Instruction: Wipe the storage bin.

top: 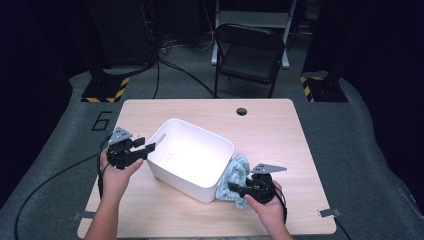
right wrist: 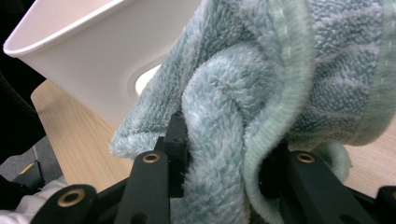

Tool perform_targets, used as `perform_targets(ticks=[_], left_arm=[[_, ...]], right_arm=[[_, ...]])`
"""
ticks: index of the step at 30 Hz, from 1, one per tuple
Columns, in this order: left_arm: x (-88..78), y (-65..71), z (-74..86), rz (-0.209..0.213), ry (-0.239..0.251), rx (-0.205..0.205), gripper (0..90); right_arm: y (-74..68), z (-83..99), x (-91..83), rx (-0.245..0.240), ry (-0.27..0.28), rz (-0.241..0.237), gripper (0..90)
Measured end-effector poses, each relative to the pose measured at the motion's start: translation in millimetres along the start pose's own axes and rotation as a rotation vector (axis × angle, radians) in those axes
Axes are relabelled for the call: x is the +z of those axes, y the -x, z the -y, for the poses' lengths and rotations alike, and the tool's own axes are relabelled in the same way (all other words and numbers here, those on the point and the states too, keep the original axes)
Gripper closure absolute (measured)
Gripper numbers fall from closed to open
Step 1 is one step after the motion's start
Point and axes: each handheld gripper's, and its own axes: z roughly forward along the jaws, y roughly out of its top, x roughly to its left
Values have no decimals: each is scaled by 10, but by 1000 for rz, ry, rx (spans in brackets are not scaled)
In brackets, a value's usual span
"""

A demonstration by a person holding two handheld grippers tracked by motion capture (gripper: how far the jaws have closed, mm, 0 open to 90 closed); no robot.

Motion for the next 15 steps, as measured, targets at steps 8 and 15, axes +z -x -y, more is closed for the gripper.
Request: perform_targets(ticks=[8,15], left_arm=[[143,-108,75,-48,-55,-16,485],[211,-74,142,-4,-61,-38,721]], right_arm=[[-8,12,-10,4,7,-2,641],[-85,-61,-121,-17,52,-13,643]])
